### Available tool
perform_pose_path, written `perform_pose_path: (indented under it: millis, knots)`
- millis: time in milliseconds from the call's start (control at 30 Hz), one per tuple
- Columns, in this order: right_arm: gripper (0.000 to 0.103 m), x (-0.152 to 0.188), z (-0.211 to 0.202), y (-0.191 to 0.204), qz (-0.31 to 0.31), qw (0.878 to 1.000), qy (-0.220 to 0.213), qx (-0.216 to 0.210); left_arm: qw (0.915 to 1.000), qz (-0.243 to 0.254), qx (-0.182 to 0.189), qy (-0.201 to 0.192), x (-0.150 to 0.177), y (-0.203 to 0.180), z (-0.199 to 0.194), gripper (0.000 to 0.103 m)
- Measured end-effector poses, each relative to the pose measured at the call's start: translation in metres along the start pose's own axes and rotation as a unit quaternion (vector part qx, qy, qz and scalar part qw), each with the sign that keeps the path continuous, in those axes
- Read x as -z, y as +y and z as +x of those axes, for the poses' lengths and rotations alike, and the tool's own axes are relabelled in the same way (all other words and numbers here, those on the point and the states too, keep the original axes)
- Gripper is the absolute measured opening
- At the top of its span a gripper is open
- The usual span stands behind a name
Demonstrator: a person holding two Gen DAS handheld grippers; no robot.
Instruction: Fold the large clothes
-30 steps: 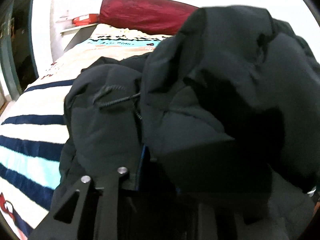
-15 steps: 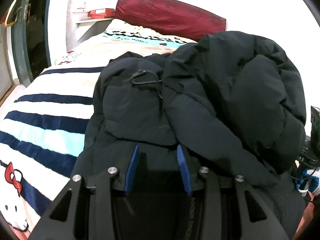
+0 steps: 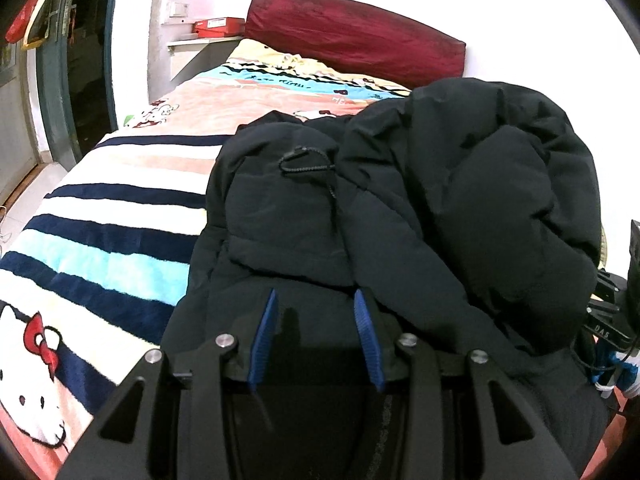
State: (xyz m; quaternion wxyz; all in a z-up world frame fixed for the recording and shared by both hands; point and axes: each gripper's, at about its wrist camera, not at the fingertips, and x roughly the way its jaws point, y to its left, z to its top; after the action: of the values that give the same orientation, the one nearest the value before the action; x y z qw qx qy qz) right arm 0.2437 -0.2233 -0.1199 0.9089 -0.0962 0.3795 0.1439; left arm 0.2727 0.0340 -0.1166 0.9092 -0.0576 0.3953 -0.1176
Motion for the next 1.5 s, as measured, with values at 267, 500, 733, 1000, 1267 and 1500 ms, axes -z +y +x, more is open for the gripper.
perform_pose_path:
  millis: [267,500,733,1000,1267,1500]
  knots:
    - [0.048,0.003,-0.013,0.001,-0.034,0.999,-0.001,-0.007,1.0,0.001,-0.008,-0.002,0.0,-0.005,-0.008,0.038]
    - [0.053,0.016,-0.031,-0.002,-0.017,1.0,0.003,-0.011,1.0,0.004,-0.006,-0.006,0.0,-0.011,-0.02,0.038]
    - [0.053,0.015,-0.059,0.001,-0.008,1.0,0.007,-0.021,0.9997,0.018,-0.004,-0.014,-0.015,-0.016,-0.038,0.038]
    - [0.053,-0.051,-0.089,0.0,0.002,0.998,-0.041,-0.043,0.9982,0.046,0.017,-0.033,-0.067,-0.04,-0.046,0.038]
    - [0.053,-0.122,-0.067,0.001,0.031,0.996,-0.065,-0.049,0.9959,0.059,0.054,-0.043,-0.126,-0.067,-0.018,0.038]
    - [0.053,-0.153,-0.017,-0.011,0.073,0.996,-0.04,-0.044,0.9951,0.074,0.065,-0.014,-0.151,-0.089,0.028,0.038]
